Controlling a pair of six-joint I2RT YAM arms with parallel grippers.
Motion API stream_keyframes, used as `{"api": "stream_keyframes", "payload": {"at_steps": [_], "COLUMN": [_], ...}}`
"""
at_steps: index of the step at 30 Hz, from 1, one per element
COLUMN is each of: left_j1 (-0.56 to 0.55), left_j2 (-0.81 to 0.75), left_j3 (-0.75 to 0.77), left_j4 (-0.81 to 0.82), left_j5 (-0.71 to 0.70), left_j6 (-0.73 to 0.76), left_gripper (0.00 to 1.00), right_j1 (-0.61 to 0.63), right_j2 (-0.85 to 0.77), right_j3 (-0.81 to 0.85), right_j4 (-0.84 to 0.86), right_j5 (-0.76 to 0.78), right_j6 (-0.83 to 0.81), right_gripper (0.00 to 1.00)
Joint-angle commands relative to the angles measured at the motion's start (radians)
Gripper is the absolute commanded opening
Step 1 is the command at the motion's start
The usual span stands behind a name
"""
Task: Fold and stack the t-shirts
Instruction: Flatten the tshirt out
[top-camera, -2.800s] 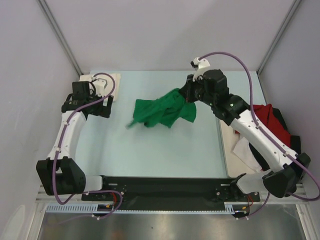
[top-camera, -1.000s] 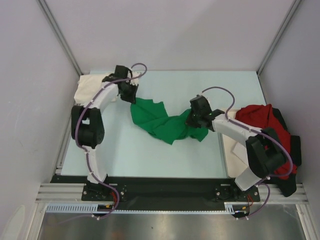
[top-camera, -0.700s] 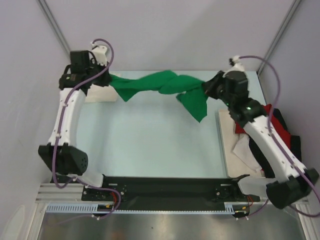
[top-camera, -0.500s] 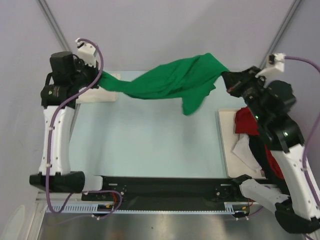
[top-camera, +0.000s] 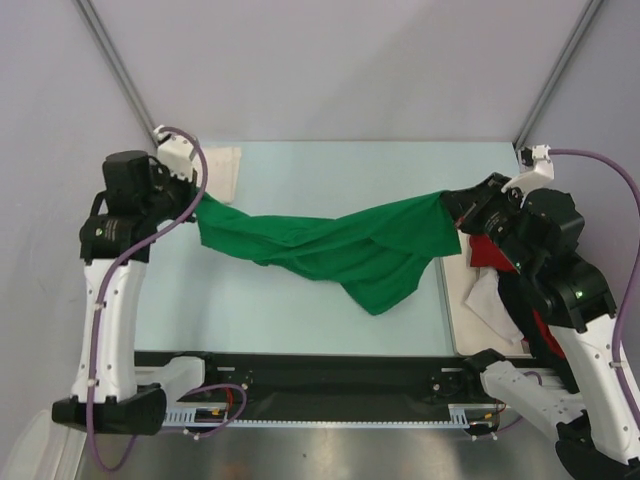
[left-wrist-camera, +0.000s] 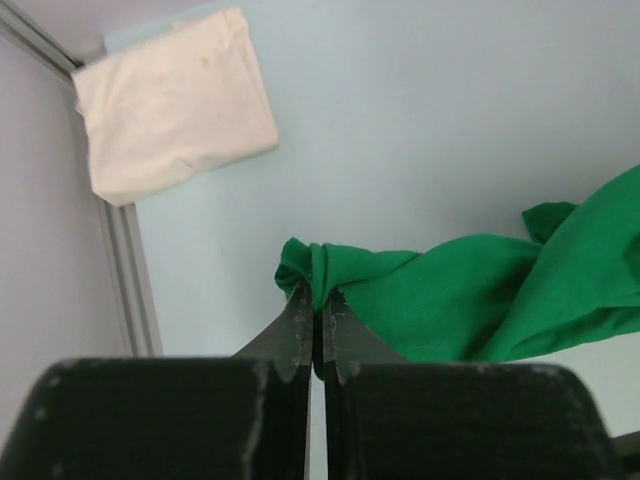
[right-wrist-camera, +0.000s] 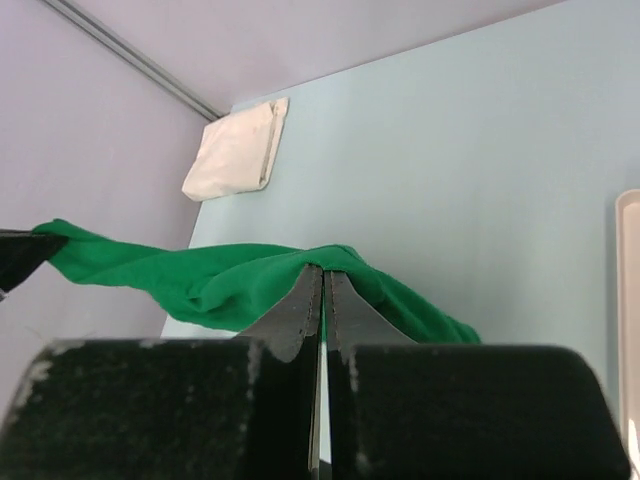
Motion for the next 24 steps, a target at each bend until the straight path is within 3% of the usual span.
{"api": "stream_keyframes", "payload": {"at_steps": [1, 7, 10, 11, 14, 15, 17, 19, 22, 24], "left_j1": [0.003, 0.002, -0.006, -0.009, -0.024, -0.029, -0.041, -0.055, -0.118, -0.174], "left_j2": [0.065, 0.302, 0.448, 0.485, 0.649, 0.682, 0.740, 0.745, 0.578, 0.437], "left_j3": [-0.050, -0.075, -0.050, -0.005, 0.124, 0.154, 0.226, 0.223, 0.010, -0.213], "left_j4": [0.041, 0.092, 0.135, 0.141, 0.161, 0.175, 0.170, 0.155, 0.239, 0.300], "left_j5": [-0.017, 0.028, 0.033, 0.016, -0.064, -0.084, -0.138, -0.116, -0.070, -0.090], "left_j6": [0.006, -0.007, 0.003, 0.006, 0.001, -0.002, 0.000, 0.012, 0.125, 0.281], "left_gripper": [0.00, 0.05, 0.18, 0.29, 0.49, 0.65, 0.73, 0.75, 0.67, 0.59], "right_j1": [-0.004, -0.018, -0.045, -0.056, -0.094, -0.105, -0.149, -0.174, -0.200, -0.212], "right_j2": [-0.036, 0.136, 0.229, 0.253, 0.347, 0.369, 0.427, 0.455, 0.466, 0.455], "right_j3": [-0.011, -0.041, -0.054, -0.063, -0.069, -0.067, -0.067, -0.075, -0.115, -0.142], "right_j4": [0.036, 0.188, 0.260, 0.280, 0.337, 0.344, 0.357, 0.355, 0.363, 0.375], "right_j5": [0.044, 0.012, -0.017, -0.039, -0.048, -0.047, -0.091, -0.109, -0.136, -0.145], "right_j6": [-0.027, -0.074, -0.073, -0.076, -0.083, -0.087, -0.087, -0.080, -0.084, -0.087], "right_gripper": [0.00, 0.00, 0.00, 0.00, 0.00, 0.00, 0.00, 0.00, 0.00, 0.00]}}
